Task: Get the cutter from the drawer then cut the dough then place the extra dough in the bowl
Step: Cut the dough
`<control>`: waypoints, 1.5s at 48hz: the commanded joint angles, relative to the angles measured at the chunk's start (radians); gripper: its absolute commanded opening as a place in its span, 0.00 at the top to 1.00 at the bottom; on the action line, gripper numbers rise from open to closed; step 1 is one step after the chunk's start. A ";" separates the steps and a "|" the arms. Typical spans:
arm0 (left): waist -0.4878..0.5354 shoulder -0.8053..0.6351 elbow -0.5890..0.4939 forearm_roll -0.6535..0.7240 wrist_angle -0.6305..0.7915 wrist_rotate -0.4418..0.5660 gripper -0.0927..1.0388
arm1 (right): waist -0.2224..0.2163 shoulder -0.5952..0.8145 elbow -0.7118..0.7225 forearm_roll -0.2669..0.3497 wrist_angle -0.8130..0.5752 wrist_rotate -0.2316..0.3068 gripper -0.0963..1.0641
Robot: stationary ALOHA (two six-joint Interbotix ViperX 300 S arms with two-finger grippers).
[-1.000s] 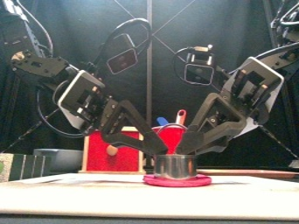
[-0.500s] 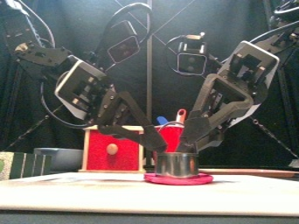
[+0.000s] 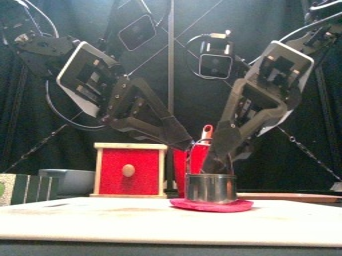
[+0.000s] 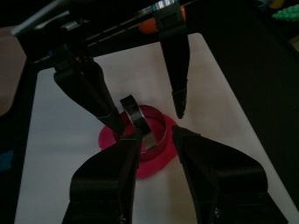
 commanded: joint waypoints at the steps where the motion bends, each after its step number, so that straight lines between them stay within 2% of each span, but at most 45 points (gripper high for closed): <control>1: -0.002 -0.018 -0.005 -0.003 -0.005 0.002 0.27 | -0.006 -0.043 -0.028 -0.011 0.023 -0.002 0.08; 12: -0.003 0.006 0.015 -0.003 -0.005 0.002 0.32 | -0.038 -0.041 -0.055 -0.067 0.133 0.000 0.08; 25: 0.005 0.072 -0.011 -0.002 -0.012 0.008 0.48 | -0.057 -0.032 -0.086 -0.094 0.207 0.000 0.08; 42: 0.058 0.078 -0.006 -0.020 -0.092 0.025 0.49 | -0.055 -0.025 -0.094 -0.091 0.232 0.002 0.08; 66: 0.074 0.143 -0.023 -0.021 -0.097 0.025 0.50 | -0.055 0.000 -0.109 -0.092 0.235 0.002 0.09; 72: 0.074 0.147 -0.021 -0.032 -0.097 0.025 0.50 | -0.055 0.012 -0.120 -0.094 0.242 0.002 0.13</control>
